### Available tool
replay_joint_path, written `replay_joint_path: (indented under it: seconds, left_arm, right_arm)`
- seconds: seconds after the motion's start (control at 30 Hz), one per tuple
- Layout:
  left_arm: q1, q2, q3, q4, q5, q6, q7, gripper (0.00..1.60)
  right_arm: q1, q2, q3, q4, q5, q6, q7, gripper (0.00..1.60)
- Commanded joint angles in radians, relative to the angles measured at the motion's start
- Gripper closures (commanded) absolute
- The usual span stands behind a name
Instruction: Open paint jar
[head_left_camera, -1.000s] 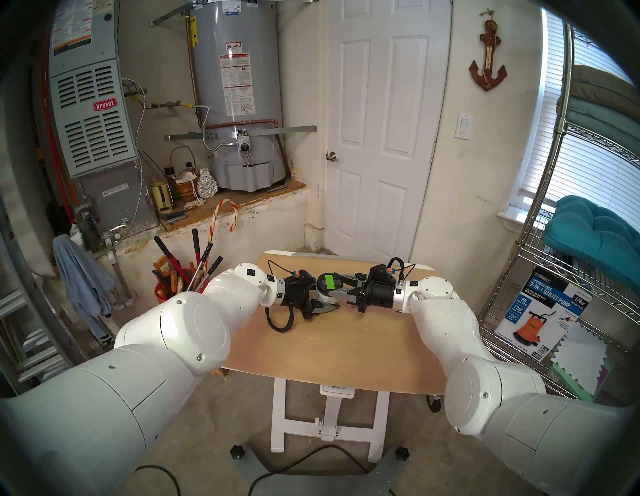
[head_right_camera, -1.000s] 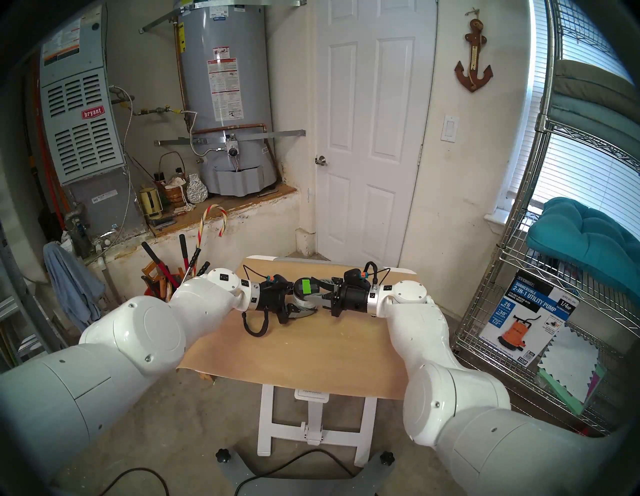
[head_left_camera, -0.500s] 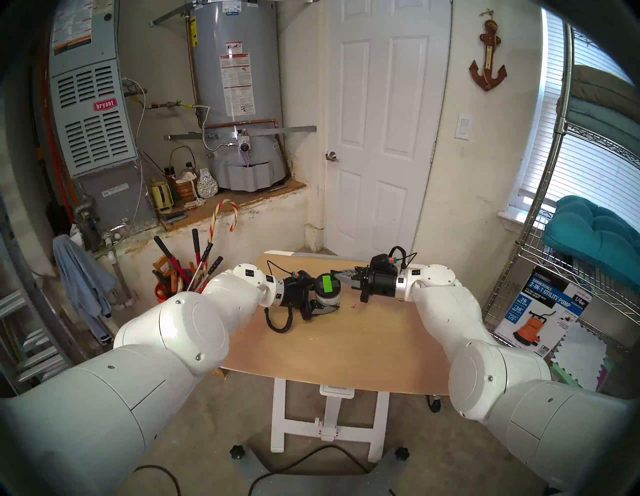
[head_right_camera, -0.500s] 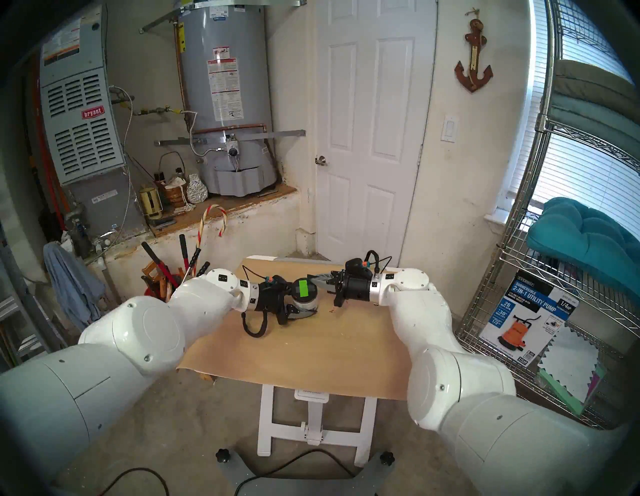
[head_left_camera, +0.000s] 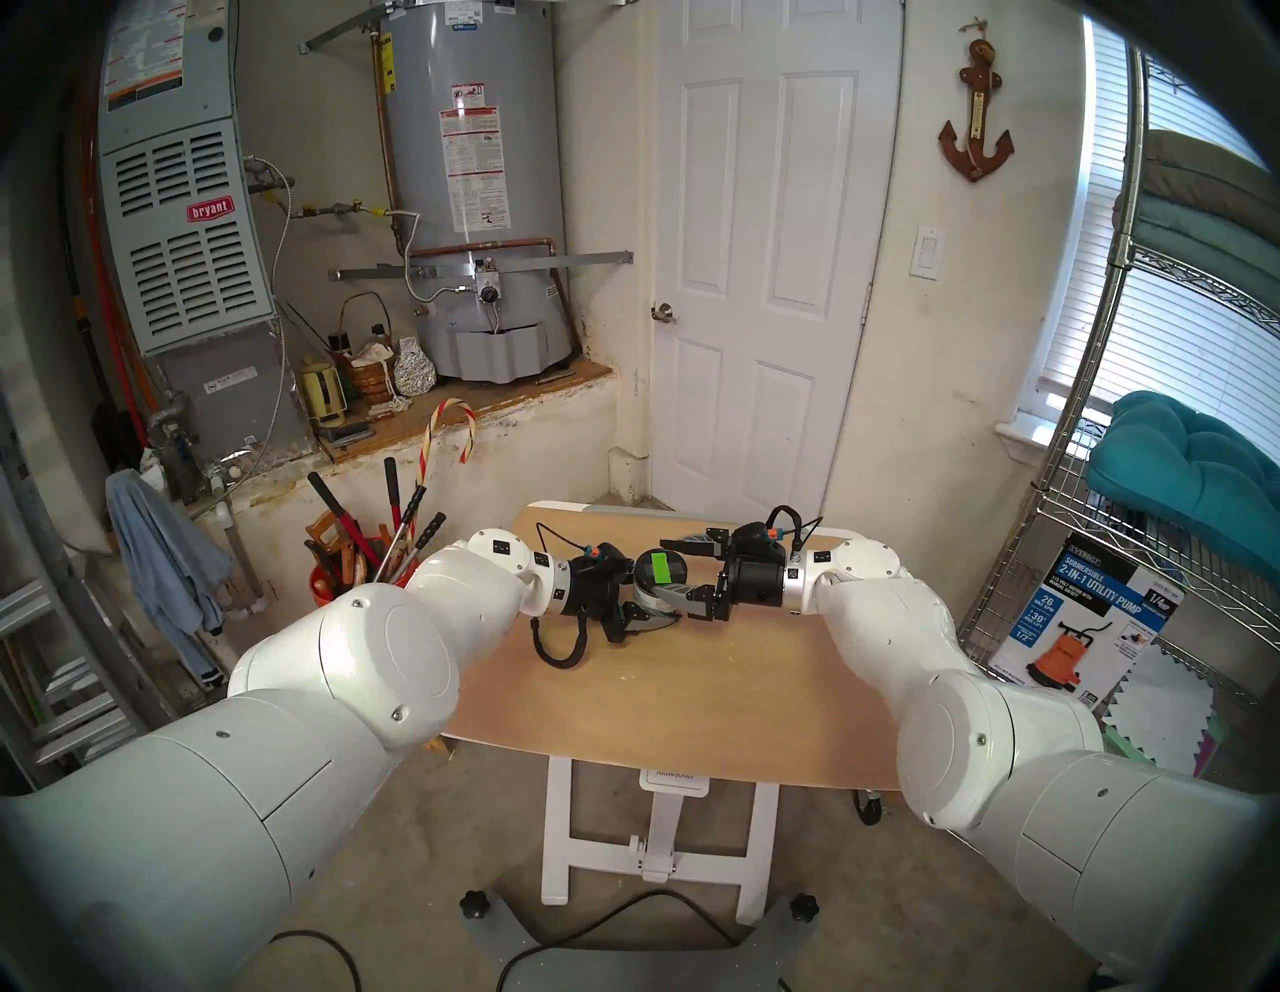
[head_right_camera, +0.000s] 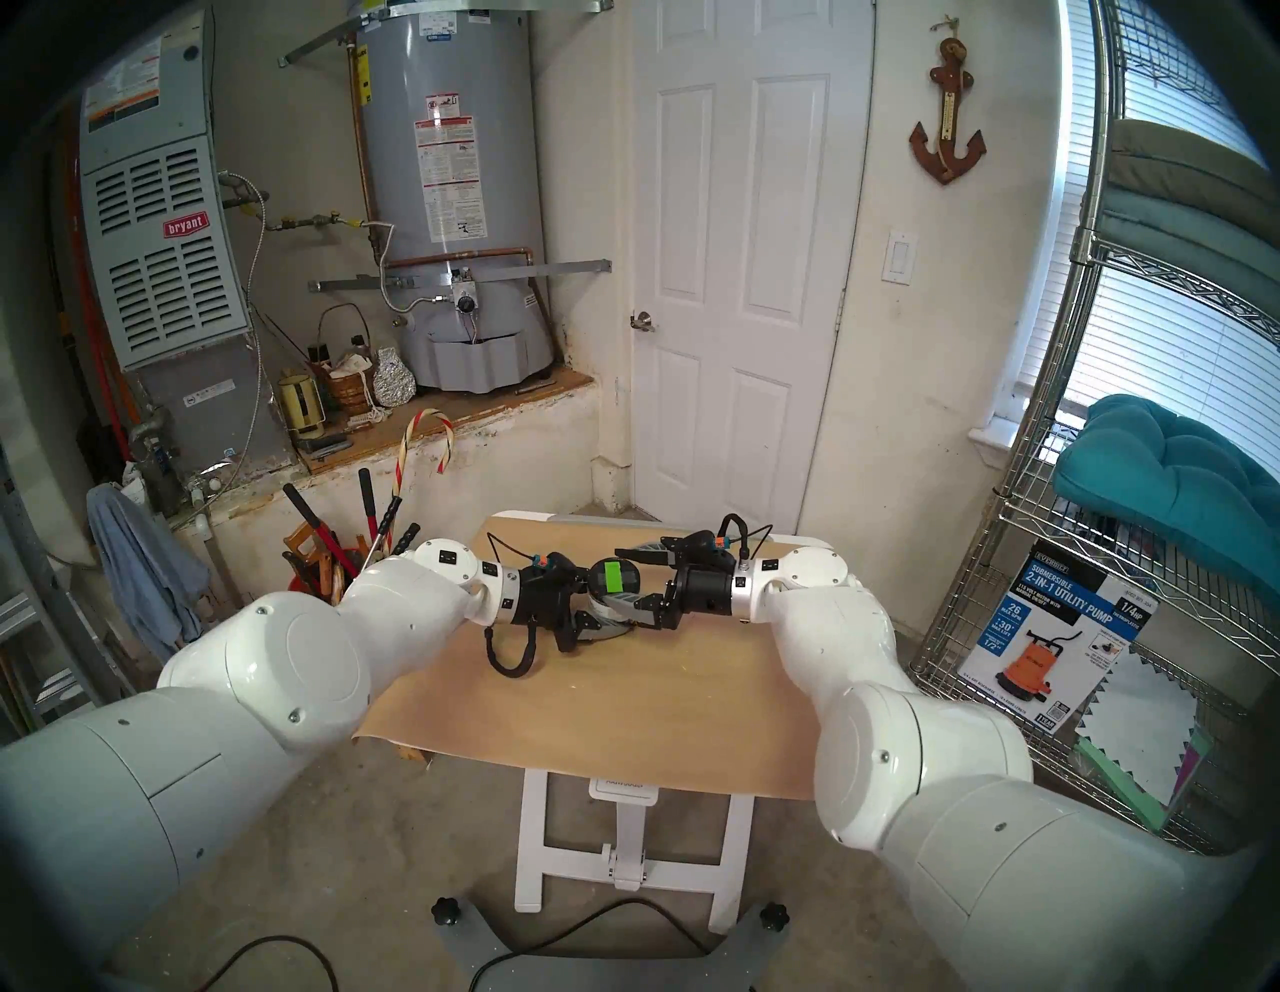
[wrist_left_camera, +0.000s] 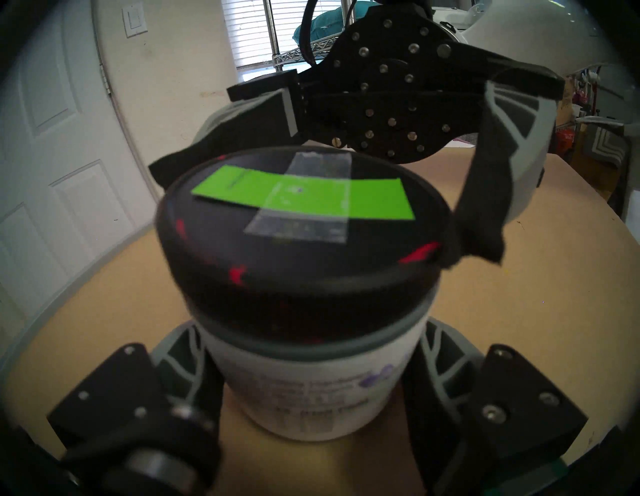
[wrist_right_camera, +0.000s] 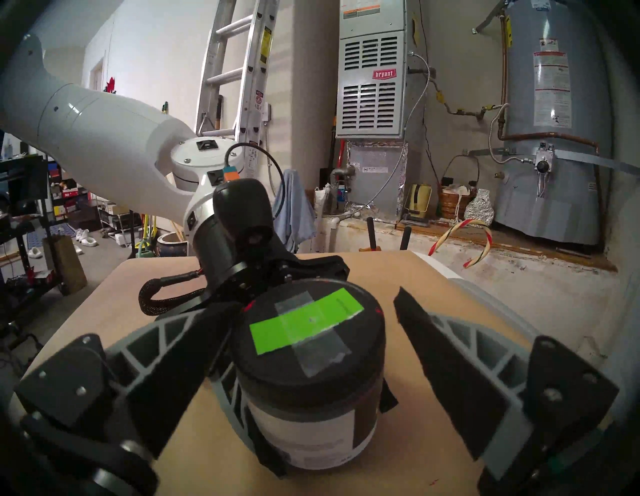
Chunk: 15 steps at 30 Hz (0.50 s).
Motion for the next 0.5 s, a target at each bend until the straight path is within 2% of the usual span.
replay_joint_path:
  seconds: [0.0, 0.07, 0.23, 0.47]
  left_arm:
    - [0.018, -0.008, -0.003, -0.008, -0.001, 0.008, 0.034, 1.6]
    - [0.017, -0.014, -0.002, -0.011, 0.001, 0.018, 0.05, 1.6]
    - [0.017, -0.028, -0.001, -0.011, 0.003, 0.038, 0.074, 1.6]
    - [0.017, -0.036, -0.001, -0.014, 0.004, 0.054, 0.093, 1.6]
  right_arm:
    - [0.044, -0.006, 0.058, 0.002, 0.056, 0.007, -0.03, 0.0]
    - [0.033, -0.019, 0.083, -0.001, 0.071, 0.008, -0.051, 0.0]
    - [0.006, -0.035, 0.094, -0.017, 0.069, -0.006, -0.067, 0.0]
    - [-0.039, -0.048, 0.115, -0.051, 0.078, -0.022, -0.044, 0.0]
